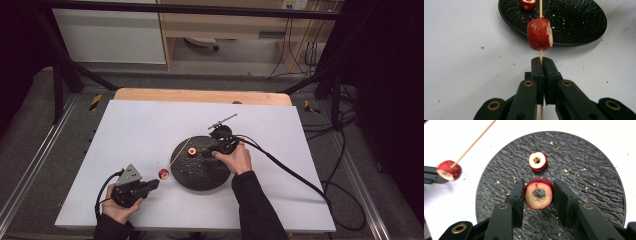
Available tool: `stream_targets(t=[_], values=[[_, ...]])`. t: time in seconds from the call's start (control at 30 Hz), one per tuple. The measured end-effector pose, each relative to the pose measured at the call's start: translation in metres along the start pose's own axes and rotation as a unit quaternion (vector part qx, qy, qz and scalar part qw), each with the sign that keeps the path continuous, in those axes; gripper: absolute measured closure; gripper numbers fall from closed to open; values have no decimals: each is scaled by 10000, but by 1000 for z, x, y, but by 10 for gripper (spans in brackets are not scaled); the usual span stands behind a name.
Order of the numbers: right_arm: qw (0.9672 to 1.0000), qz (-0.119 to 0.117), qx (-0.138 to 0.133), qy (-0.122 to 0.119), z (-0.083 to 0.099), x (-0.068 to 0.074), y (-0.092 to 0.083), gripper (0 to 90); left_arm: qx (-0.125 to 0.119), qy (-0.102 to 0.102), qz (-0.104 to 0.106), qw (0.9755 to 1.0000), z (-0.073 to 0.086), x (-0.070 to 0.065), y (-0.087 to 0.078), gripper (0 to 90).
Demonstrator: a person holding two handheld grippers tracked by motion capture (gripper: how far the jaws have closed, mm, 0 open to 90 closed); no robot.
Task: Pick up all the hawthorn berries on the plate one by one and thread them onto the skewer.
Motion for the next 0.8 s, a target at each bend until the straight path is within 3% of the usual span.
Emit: stream_targets(t=[0.17,0.37,0.53,0.8], values=[[9992,-126,-364,112,7,2,-11,634,-16,0,19,10000,0,-1,0,882],[9956,-229,-861,300,20,-1,-26,634,-35,-5,22,10000,-1,-2,1,883],[9896,-285,-1308,534,31,-5,-37,634,-41,5,40,10000,-1,-5,3,883],[9754,-327,-1978,914,46,-10,-47,634,-45,31,76,10000,-2,-10,7,883]])
Point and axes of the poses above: each handheld gripper's, and its own axes: y roughly forward along the jaws, z roughly out of its underside, x roughly to its left, the point moved 1 cm from there along y, roughly forward along the jaws, and after that the axes turned 14 degrees about -x, right-handed, at the moved point
